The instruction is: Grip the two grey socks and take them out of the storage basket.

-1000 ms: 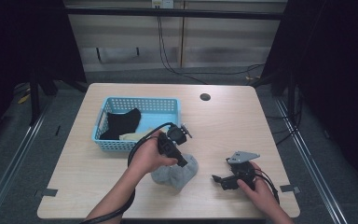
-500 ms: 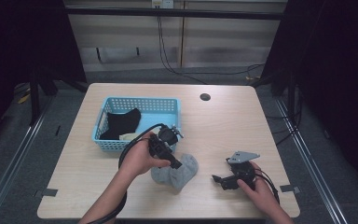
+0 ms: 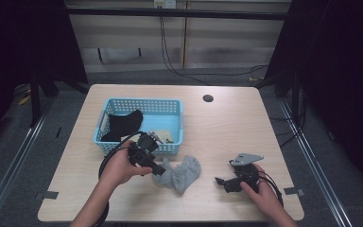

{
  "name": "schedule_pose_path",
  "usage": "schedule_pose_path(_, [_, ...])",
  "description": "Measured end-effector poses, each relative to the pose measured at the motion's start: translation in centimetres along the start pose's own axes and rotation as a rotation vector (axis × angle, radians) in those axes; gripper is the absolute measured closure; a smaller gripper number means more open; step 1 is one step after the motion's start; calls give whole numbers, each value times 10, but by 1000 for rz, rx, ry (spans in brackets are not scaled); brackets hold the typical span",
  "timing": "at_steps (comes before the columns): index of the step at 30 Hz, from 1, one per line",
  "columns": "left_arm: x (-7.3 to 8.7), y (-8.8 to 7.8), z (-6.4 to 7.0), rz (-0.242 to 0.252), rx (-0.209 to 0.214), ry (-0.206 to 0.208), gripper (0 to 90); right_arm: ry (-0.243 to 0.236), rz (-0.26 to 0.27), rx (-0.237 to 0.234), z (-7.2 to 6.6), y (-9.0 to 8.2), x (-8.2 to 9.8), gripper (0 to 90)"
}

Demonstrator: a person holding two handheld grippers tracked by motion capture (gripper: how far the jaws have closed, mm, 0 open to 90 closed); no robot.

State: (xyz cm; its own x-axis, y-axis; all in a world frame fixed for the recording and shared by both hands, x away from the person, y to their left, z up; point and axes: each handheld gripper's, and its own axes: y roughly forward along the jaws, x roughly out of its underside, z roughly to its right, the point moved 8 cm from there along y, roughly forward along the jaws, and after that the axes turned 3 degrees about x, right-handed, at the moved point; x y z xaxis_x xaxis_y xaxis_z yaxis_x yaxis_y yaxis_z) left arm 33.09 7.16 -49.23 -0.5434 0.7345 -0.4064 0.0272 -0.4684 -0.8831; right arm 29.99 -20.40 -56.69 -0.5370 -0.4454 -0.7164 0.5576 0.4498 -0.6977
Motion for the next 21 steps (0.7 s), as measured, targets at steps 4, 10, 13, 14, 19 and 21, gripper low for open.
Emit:
schedule_pose_path(4, [13, -1, -11, 28, -16, 3, 300, 0, 0, 0, 0, 0, 0, 99])
schedule_pose_path(10, [30, -1, -18, 52, -15, 11, 285, 0, 0, 0, 0, 0, 0, 100])
schedule_pose_path(13, [34, -1, -20, 60, -25, 7, 284, 0, 0, 0, 0, 0, 0, 100])
schedule_pose_path(14, [36, -1, -22, 60, -27, 5, 284, 0, 0, 0, 0, 0, 0, 100])
schedule_pose_path(19, [49, 4, -33, 76, -49, -9, 280, 0, 0, 0, 0, 0, 0, 100])
schedule_pose_path(21, [55, 8, -37, 81, -52, -11, 277, -1, 1, -1, 0, 0, 0, 100])
